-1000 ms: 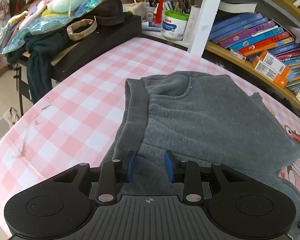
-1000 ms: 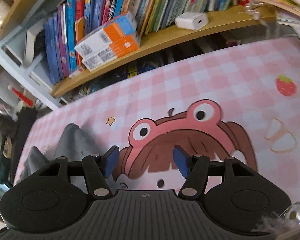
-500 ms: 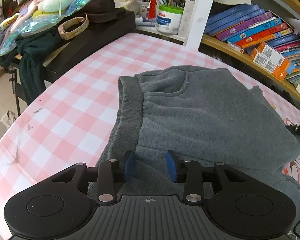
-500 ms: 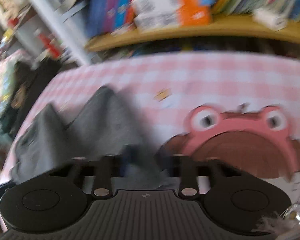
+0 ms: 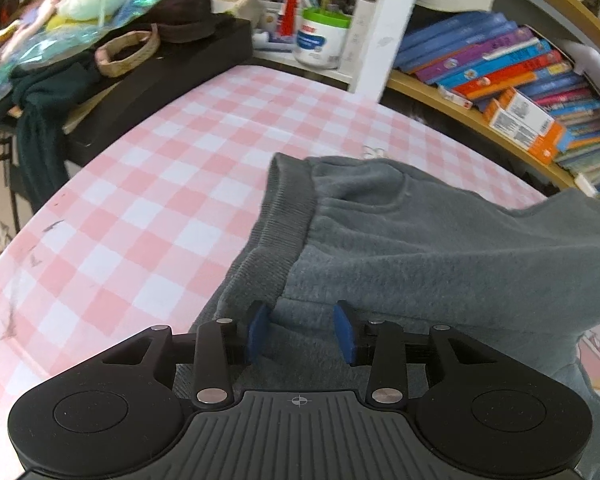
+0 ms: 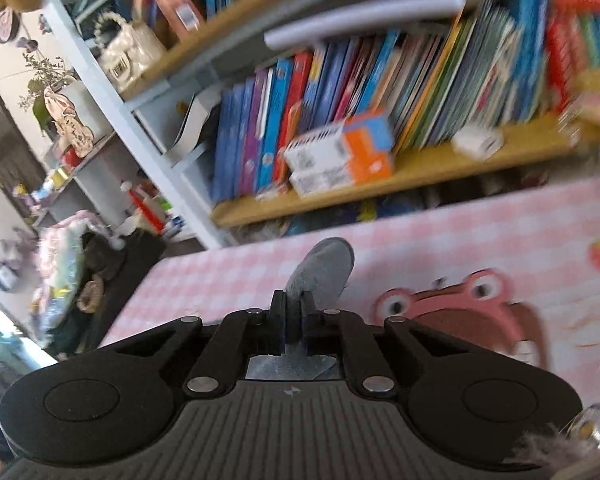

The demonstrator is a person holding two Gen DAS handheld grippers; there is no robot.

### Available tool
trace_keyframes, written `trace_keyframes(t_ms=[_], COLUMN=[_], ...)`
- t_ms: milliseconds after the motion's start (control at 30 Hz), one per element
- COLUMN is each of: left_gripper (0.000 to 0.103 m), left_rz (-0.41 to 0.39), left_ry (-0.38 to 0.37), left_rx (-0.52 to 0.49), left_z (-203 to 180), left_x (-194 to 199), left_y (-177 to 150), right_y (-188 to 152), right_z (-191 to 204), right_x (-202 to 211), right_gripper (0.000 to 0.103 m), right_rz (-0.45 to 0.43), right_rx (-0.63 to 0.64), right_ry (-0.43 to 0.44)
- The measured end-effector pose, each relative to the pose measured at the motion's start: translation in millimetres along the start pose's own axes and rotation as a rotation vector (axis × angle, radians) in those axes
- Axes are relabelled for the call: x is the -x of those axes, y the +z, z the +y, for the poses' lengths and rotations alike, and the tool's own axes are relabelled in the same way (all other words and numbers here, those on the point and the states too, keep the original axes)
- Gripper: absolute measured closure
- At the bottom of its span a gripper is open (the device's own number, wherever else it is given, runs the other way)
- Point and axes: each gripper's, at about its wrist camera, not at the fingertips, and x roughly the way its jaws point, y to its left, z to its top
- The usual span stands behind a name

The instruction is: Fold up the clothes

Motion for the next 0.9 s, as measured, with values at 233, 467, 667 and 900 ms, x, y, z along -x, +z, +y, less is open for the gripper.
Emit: trace_keyframes(t_ms=[233,467,667,900], left_gripper=[0.065,0.062,0.059,0.059], left_rz=[0.004,0.015,0.024,0.032], left_ry=[-0.002,0.012,0.020,0.039], left_rx=[-0.024,-0.040,-0.064,-0.098], left_z=[1.1,-5.2,-8.9,-16.9], left_x=[-1.7,-0.5,-2.9,-2.6], left_y=[0.3,2.6,2.8,1.4], right_y=[-44.8,-49.6,-37.6,-37.7], right_z=[-34.0,-80.5,-43.4,108.0], right_x=[11.2,-1.0,-31.3,-29.2], right_gripper=[0.091,0.058,0.097,0.096], right_rz=[0.164,0.201,0.247,0.251], right_rx=[-0.102,-0.319,-0.217,0.218], right_ry=[-0.021,-0.020,-0.008,0.431])
